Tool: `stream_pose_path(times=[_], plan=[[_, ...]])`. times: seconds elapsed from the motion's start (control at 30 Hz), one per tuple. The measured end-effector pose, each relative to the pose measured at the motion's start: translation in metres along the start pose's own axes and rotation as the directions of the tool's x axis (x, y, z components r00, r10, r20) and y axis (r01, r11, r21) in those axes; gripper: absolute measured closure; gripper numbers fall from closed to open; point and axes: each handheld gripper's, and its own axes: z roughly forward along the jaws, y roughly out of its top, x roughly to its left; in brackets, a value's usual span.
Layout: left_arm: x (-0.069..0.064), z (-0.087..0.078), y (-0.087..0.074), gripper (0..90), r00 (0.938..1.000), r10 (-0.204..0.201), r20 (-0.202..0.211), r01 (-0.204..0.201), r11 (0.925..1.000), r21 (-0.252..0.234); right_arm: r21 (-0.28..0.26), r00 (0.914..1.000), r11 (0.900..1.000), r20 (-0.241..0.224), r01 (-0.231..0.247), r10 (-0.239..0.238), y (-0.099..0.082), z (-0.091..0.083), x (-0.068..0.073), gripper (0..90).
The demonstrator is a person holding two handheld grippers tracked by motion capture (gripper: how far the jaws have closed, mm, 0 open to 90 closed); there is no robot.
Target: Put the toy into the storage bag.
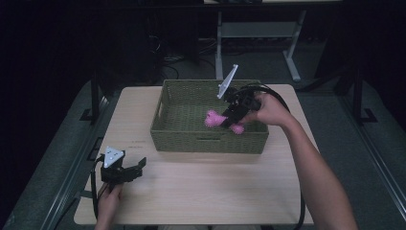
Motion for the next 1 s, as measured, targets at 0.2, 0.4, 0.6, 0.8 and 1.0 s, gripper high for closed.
stream_pose_path(times=[0.2, 0.4, 0.6, 0.8, 1.0], plan=[[0.000, 0.000, 0.000, 13.8, 1.0000, 0.000, 0.000, 0.000, 1.0000, 0.003, -0.012, 0.9999, 0.9998, -0.002, -0.016, 0.016, -0.001, 0.001, -0.006, 58.0], [0.000, 0.001, 0.000, 13.8, 1.0000, -0.001, 0.002, 0.001, 1.0000, 0.003, -0.009, 0.9995, 0.9995, 0.002, -0.032, 0.032, -0.004, 0.003, -0.013, 58.0], [0.000, 0.000, 0.000, 13.8, 1.0000, -0.002, 0.006, 0.002, 1.0000, 0.002, 0.006, 0.9989, 0.9990, 0.017, -0.044, 0.043, -0.004, 0.003, -0.020, 58.0], [0.000, 0.001, 0.000, 13.8, 1.0000, -0.004, 0.008, 0.004, 1.0000, 0.001, 0.019, 0.9977, 0.9977, 0.020, -0.065, 0.065, -0.006, 0.008, -0.027, 58.0], [0.000, 0.001, 0.000, 13.8, 1.0000, -0.005, 0.008, 0.005, 1.0000, 0.003, 0.024, 0.9973, 0.9972, 0.019, -0.071, 0.071, -0.005, 0.014, -0.031, 57.8]])
